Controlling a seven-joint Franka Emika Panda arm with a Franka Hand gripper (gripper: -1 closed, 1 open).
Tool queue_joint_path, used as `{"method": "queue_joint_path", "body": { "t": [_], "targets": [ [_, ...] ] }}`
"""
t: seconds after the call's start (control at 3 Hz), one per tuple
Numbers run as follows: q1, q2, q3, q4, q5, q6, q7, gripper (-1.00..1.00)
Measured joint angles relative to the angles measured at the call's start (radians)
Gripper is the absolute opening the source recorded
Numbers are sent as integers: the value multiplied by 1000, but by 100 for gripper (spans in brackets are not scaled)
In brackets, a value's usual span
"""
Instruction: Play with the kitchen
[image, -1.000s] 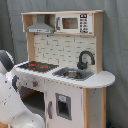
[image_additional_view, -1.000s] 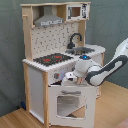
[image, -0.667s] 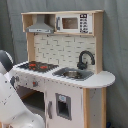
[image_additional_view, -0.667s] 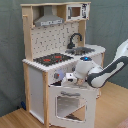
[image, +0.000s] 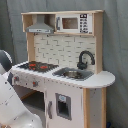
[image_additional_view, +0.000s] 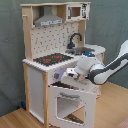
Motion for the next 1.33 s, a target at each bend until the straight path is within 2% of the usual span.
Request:
{"method": "queue_joint_path", "body": {
  "t": [1.0,1.33],
  "targets": [
    [188,-6,-199,-2,-15,-111,144,-100],
    [227,-15,-251,-6,-20,-148,176,-100]
  ]
}}
